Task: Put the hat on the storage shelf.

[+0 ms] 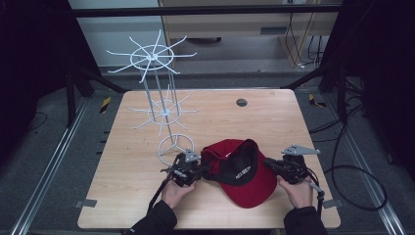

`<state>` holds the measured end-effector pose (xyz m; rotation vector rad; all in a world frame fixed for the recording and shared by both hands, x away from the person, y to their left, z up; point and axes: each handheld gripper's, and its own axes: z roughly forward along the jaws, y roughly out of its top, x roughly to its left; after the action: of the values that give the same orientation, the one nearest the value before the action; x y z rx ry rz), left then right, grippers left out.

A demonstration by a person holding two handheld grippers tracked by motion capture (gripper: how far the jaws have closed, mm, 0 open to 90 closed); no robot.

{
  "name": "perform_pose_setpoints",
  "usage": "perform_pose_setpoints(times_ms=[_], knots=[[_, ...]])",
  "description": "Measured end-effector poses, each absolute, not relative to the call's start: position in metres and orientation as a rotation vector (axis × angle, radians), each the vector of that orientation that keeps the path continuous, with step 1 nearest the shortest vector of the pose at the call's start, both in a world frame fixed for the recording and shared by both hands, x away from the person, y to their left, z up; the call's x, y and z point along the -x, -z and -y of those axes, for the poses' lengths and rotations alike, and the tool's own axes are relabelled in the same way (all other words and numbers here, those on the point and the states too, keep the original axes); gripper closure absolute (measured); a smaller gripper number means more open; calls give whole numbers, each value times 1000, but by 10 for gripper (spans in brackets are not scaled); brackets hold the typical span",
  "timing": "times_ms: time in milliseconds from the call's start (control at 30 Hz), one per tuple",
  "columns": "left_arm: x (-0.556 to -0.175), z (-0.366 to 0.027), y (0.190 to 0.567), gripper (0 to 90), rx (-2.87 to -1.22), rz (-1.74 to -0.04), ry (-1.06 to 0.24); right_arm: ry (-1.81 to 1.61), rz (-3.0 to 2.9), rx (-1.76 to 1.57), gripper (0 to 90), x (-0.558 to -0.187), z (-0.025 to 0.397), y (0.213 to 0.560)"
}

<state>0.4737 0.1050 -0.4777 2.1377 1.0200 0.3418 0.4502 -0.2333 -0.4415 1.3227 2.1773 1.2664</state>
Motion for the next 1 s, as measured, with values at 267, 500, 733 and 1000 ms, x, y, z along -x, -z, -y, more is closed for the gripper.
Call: perform_pose_setpoints(times_ms=[267, 500, 733, 1000], knots=[[-466, -122, 455, 590, -2047, -1005, -388, -1269, -2161, -1207, 860, -440, 224, 422], [-456, -119, 429, 463, -2004, -879, -414, -1254, -2165, -1165, 860, -439, 221, 419], [-464, -94, 424, 416, -2024, -809, -438, -1236, -2169, -1131, 861, -437, 214, 414], [-487, -56, 427, 424, -2078, -763, -422, -1232, -2179, -1104, 861, -437, 211, 412]])
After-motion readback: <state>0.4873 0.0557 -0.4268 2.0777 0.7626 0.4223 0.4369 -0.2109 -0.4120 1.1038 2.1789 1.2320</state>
